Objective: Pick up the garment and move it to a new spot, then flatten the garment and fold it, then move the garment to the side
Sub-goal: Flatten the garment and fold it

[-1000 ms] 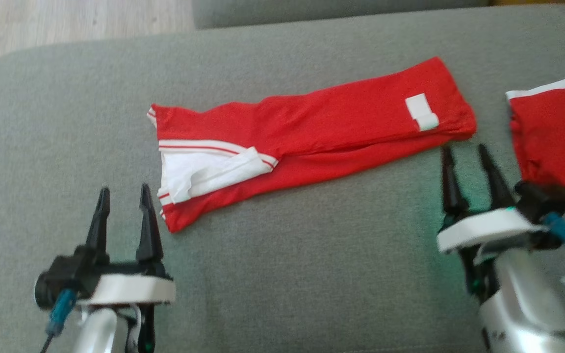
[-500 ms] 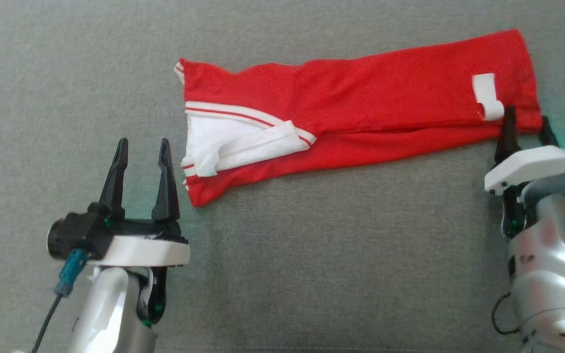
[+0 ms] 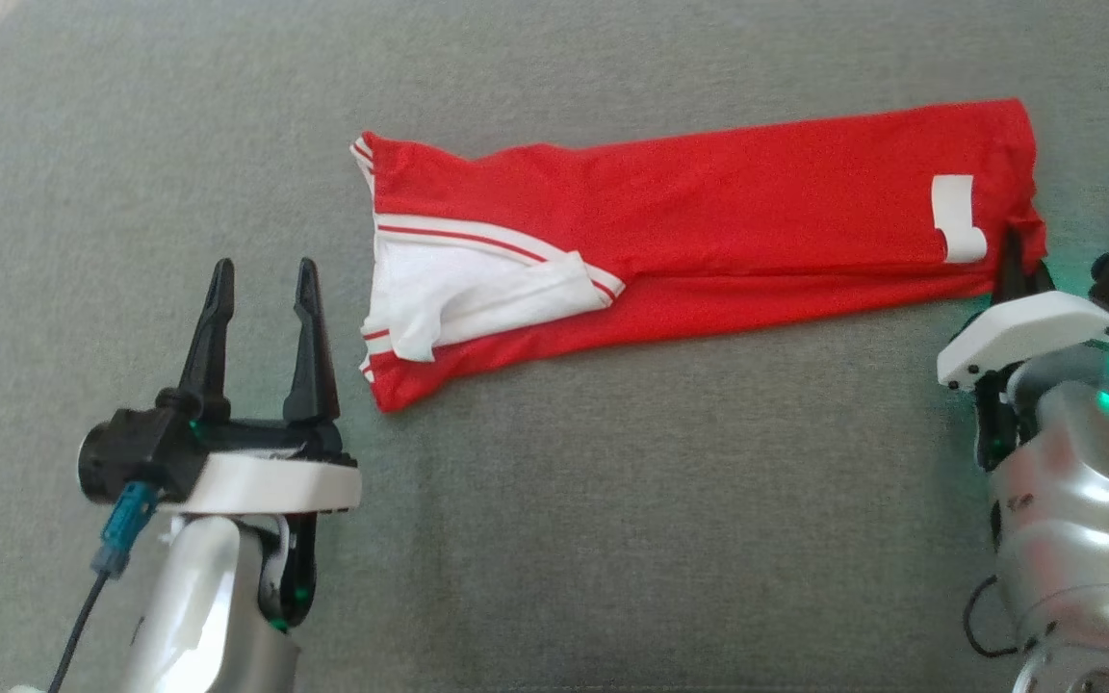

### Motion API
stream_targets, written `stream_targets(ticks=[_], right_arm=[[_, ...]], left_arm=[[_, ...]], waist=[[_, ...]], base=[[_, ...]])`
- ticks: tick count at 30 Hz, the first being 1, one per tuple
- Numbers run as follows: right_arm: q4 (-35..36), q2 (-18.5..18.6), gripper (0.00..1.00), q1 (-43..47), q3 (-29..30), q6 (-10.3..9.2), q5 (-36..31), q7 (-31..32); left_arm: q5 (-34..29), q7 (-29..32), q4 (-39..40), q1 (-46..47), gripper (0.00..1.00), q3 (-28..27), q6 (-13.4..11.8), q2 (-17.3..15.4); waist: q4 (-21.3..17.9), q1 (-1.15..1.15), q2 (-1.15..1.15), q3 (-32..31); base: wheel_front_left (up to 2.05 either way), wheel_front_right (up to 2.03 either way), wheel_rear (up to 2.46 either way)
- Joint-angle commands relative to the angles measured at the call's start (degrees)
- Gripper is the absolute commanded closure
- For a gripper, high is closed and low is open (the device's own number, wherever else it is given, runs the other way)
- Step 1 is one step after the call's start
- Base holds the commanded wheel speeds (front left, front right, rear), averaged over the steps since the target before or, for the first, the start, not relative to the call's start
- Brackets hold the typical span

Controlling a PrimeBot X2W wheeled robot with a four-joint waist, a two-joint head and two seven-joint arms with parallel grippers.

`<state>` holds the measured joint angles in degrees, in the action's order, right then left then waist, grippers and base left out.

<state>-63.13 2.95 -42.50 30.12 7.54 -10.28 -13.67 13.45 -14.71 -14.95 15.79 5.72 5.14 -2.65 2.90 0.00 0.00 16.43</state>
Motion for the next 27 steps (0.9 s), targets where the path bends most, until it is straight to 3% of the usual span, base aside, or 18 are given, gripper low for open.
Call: stream_targets(ticks=[1, 7, 16, 20, 27], right_arm=[[3.3, -0.1, 1.00, 0.4, 0.2, -0.05, -1.7, -1.0], [11.6, 1.1, 1.00, 2.6, 6.2, -0.05, -8.0, -0.5], [13.9, 0.3, 1.00, 1.1, 3.3, -0.05, -6.8, 0.1], [12.8, 0.0, 1.00, -0.2, -3.0, -0.05, -2.5, -0.3], [9.7, -0.1, 1.00, -2.3, -25.8, -0.05, 15.5, -1.0]], left_arm=[[-0.8, -0.3, 1.7, -0.4, 0.00, -2.1, 0.3, -0.3], [-0.3, -0.3, 2.7, -1.9, 0.00, -2.2, 0.3, -0.2], [0.4, -0.3, 2.7, -3.0, 0.00, -1.2, -0.2, -0.2], [0.6, -0.3, 2.6, -3.2, 0.00, -0.9, -0.3, -0.2], [0.7, -0.3, 2.7, -3.6, 0.00, -0.2, -0.5, -0.2]], waist=[[-1.6, 0.00, 0.00, -1.6], [-3.7, 0.00, 0.00, -4.5], [-3.2, 0.00, 0.00, -6.7], [-1.8, 0.00, 0.00, -8.2], [1.6, 0.00, 0.00, -10.1]], base=[[0.00, 0.00, 0.00], [0.00, 0.00, 0.00], [0.00, 0.00, 0.00], [0.00, 0.00, 0.00], [0.00, 0.00, 0.00]])
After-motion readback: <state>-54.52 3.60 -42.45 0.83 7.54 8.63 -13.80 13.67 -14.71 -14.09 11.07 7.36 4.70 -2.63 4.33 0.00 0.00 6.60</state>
